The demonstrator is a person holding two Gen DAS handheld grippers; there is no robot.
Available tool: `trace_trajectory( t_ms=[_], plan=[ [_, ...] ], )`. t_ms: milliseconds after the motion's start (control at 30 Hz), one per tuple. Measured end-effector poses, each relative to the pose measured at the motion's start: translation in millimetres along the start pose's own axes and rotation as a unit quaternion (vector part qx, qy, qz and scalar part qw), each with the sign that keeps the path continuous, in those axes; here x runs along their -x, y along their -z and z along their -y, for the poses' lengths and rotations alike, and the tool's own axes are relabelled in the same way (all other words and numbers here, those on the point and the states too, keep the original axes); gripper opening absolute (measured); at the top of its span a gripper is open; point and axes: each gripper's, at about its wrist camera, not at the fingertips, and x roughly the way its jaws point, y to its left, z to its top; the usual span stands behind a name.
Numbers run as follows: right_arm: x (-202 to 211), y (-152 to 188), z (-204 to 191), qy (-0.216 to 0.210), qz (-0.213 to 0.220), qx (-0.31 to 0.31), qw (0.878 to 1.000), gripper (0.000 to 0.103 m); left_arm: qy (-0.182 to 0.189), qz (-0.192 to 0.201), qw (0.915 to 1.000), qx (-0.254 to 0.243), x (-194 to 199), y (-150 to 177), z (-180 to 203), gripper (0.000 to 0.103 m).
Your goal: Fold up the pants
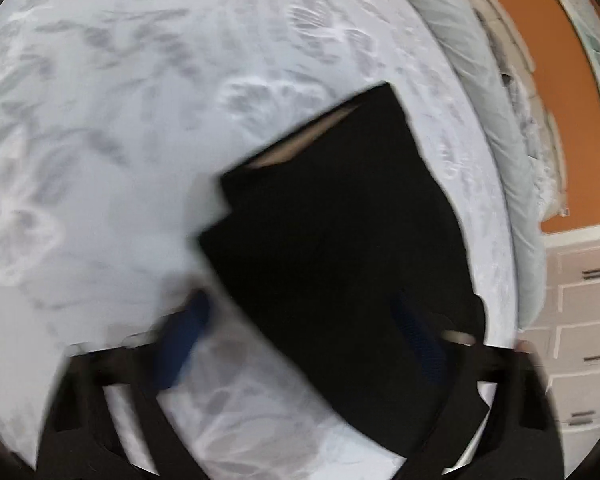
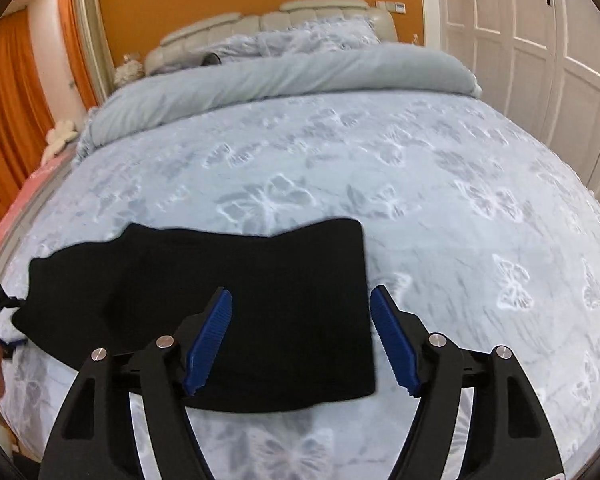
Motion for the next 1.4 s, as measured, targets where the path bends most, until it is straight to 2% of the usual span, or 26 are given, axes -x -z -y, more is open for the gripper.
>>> trace_trajectory(
  t_ms=[33, 133, 200, 367, 400, 433, 467, 533, 600, 633, 667, 733, 767, 800, 833, 900, 933, 1000, 1100, 1167, 1233, 1267, 1300, 1367, 1400],
  plan=[
    [-3, 1, 5, 0.005, -0.008, -0.001, 1.0, 0.07, 0.004, -0.019, 0.9998, 0.004, -9, 1, 2, 0.023],
    [-12, 7, 24, 0.003, -0.042, -0.019, 0.999, 0.07, 0.01, 0.0, 0.9994, 0.032, -8, 2, 3, 0.016],
    [-24, 12, 41, -0.005, -0.076, -0.041, 0.996, 0.071, 0.014, 0.01, 0.9994, 0.029, -3, 2, 9, 0.015],
    [-64, 31, 70, -0.085, -0.142, -0.139, 0.976, 0.069, -0.012, 0.02, 0.9991, 0.036, -8, 3, 19, 0.016],
    [-75, 34, 72, -0.104, -0.16, -0.152, 0.97, 0.064, -0.014, 0.02, 0.9989, 0.041, -8, 2, 17, 0.016],
    [-83, 38, 70, -0.121, -0.169, -0.158, 0.965, 0.034, -0.014, 0.021, 0.9986, 0.046, -8, 2, 16, 0.017],
    [-87, 39, 66, -0.139, -0.175, -0.155, 0.962, 0.026, -0.013, 0.021, 0.9986, 0.046, -8, 1, 16, 0.017],
    [-71, 31, 59, -0.137, -0.156, -0.134, 0.969, 0.021, -0.018, 0.02, 0.999, 0.035, -8, 0, 18, 0.021],
    [-49, 22, 50, -0.142, -0.126, -0.105, 0.976, 0.021, -0.02, 0.018, 0.9993, 0.027, -8, -1, 18, 0.027],
    [-41, 19, 45, -0.132, -0.116, -0.081, 0.981, 0.021, -0.019, 0.01, 0.9995, 0.023, -12, -1, 16, 0.035],
    [-42, 22, 41, -0.113, -0.115, -0.062, 0.985, 0.022, -0.011, 0.003, 0.9997, 0.02, -17, -3, 15, 0.037],
    [-55, 30, 36, -0.093, -0.139, -0.052, 0.985, 0.024, -0.012, 0.001, 0.9998, 0.016, -20, -5, 14, 0.034],
    [-63, 37, 33, -0.075, -0.155, -0.053, 0.984, 0.029, -0.015, 0.002, 0.9998, 0.015, -19, -6, 14, 0.024],
    [-66, 40, 32, -0.068, -0.156, -0.054, 0.984, 0.03, -0.009, 0.003, 0.9998, 0.016, -17, -6, 14, 0.021],
    [-64, 39, 31, -0.063, -0.153, -0.054, 0.985, 0.032, 0.001, 0.006, 0.9997, 0.025, -13, -5, 13, 0.016],
    [-54, 34, 28, -0.052, -0.14, -0.056, 0.987, 0.038, 0.011, 0.019, 0.9995, 0.023, -2, -1, 19, 0.014],
    [-48, 32, 28, -0.044, -0.129, -0.057, 0.989, 0.042, 0.017, 0.039, 0.9991, 0.0, 11, 5, 33, 0.013],
    [-33, 29, 32, -0.021, -0.104, -0.06, 0.993, 0.045, 0.022, 0.069, 0.9964, -0.043, 30, 17, 59, 0.013],
    [-14, 22, 37, -0.008, -0.065, -0.064, 0.996, 0.048, 0.046, 0.122, 0.9809, -0.145, 62, 59, 125, 0.013],
    [-9, 20, 39, -0.012, -0.052, -0.069, 0.996, 0.054, 0.063, 0.124, 0.9685, -0.207, 65, 92, 162, 0.014],
    [-13, 13, 41, -0.014, -0.054, -0.066, 0.996, 0.054, 0.062, 0.105, 0.9545, -0.272, 48, 131, 195, 0.015],
    [-16, 15, 39, -0.013, -0.059, -0.061, 0.996, 0.054, 0.054, 0.086, 0.9483, -0.3, 32, 151, 209, 0.02],
    [-19, 14, 38, -0.013, -0.063, -0.058, 0.996, 0.054, 0.043, 0.06, 0.9413, -0.329, 11, 170, 219, 0.021],
    [-25, 14, 36, -0.011, -0.069, -0.053, 0.996, 0.054, 0.016, 0.003, 0.9296, -0.368, -27, 196, 227, 0.036],
    [-27, 14, 34, -0.011, -0.072, -0.05, 0.996, 0.054, -0.003, -0.019, 0.9257, -0.378, -43, 205, 226, 0.037]
  ],
)
